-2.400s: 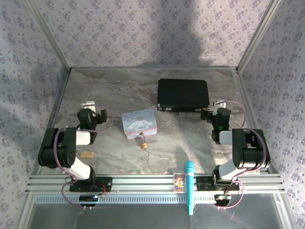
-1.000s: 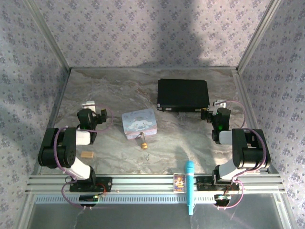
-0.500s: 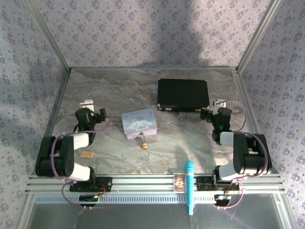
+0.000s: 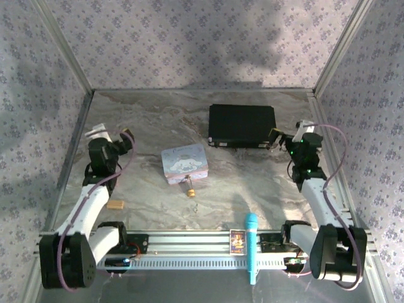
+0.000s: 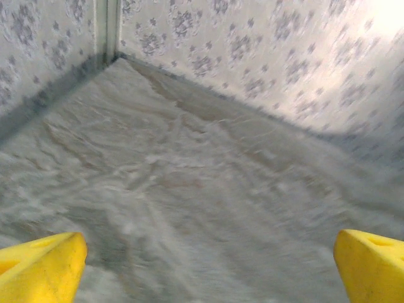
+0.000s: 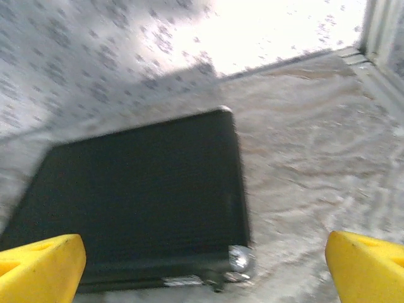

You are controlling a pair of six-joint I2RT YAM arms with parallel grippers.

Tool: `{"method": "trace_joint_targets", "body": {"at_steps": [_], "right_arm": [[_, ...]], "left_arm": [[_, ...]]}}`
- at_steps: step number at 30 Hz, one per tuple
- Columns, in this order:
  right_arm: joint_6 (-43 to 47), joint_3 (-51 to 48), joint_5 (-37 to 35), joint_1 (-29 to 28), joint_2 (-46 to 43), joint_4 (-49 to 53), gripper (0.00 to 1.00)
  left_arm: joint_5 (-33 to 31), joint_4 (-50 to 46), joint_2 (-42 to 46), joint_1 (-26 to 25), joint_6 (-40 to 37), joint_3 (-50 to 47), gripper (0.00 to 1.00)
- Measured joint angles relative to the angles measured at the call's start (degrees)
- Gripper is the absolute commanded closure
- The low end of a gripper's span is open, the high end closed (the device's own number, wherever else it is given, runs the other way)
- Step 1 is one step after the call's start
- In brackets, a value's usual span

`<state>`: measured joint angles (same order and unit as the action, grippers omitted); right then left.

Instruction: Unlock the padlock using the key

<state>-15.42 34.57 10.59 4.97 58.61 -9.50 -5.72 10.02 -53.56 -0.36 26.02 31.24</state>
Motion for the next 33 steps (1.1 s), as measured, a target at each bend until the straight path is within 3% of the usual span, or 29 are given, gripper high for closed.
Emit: {"method": "trace_joint_targets", "body": {"at_steps": [3,6,9,13,17,23,28,33], "right_arm": [[-3.6,3.2,7.0,-0.9,-1.2,6.8,0.01],[-5.6,5.7,10.1,-6.1,-1.3,16.3,0.03],[-8.4,6.3,9.7,-15.0,-2.0,23.8,0.06],[-13.9,6.1,4.0,-31.1,-3.3,30.3,0.10],[-21.7,4.1,-3.8,-47.5,-3.7,31.8,0.15],[-31.6,2.7,-13.2,-65.0,3.7,29.9,0.32],[-36.3,3.8,-17.5,-73.8,14.3,25.6,0.43],[-39.2,7.8,-19.8,-78.2,23.1,23.2,0.48]], "left_arm": [[6.8,-6.9,4.8,0.1,8.7,3.1,0.00],[14.9,-14.0,6.8,-0.7,14.8,5.0,0.00],[20.1,-21.4,7.1,-5.8,17.8,5.4,0.00],[23.5,-28.7,7.1,-16.5,20.1,5.3,0.01],[23.7,-31.8,7.6,-26.6,22.4,4.5,0.03],[20.3,-32.6,8.3,-37.4,27.2,0.7,0.06],[18.3,-32.0,8.3,-41.9,31.3,-3.6,0.09],[16.2,-32.5,8.4,-43.1,33.2,-4.4,0.11]]}}
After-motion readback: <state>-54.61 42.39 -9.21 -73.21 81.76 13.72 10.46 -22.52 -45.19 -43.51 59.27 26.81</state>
